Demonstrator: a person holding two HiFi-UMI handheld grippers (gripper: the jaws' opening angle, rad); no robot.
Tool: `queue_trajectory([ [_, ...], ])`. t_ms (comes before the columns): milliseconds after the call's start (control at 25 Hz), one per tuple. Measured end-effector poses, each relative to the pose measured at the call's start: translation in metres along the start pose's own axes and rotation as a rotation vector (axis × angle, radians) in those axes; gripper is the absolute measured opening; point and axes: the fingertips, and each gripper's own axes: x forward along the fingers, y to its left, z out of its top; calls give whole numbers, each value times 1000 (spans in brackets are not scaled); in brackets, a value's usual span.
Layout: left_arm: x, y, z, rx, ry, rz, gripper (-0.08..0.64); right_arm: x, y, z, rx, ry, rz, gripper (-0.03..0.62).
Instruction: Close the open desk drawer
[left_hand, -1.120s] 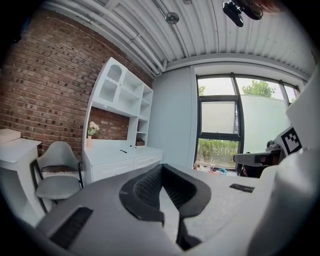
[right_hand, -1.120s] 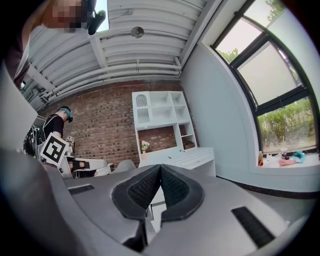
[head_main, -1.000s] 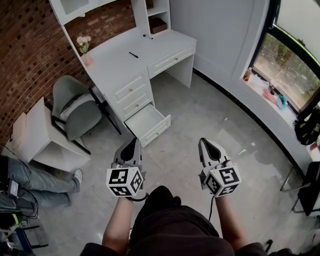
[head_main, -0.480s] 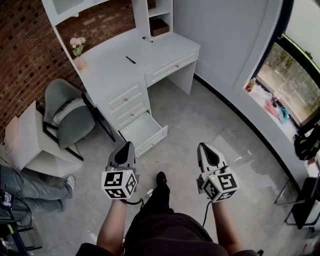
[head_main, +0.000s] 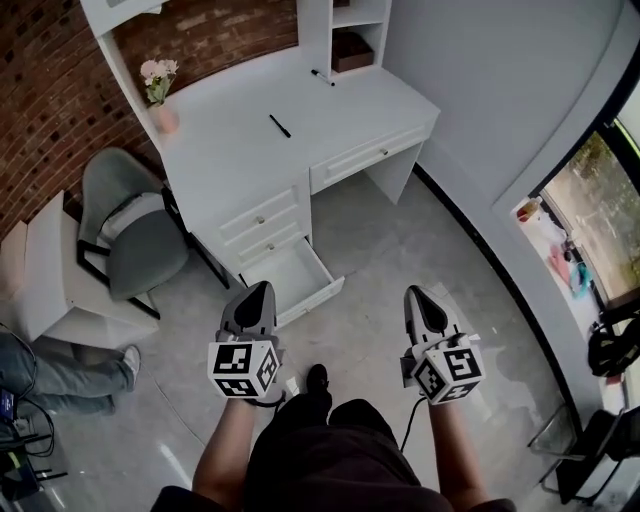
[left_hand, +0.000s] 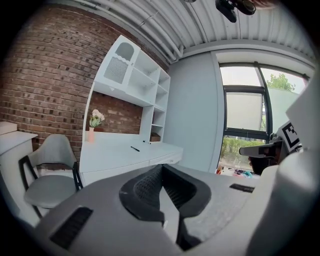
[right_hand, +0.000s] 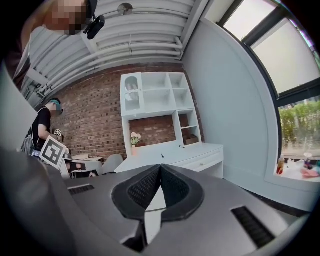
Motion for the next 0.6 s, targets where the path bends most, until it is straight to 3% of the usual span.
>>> queue_trajectory([
  [280, 23, 30, -13, -56, 32, 149, 9, 72, -21, -9, -14, 86, 129, 5],
  [600, -4, 52, -45, -141, 56, 418, 9, 137, -21, -30, -52, 185, 355, 5],
])
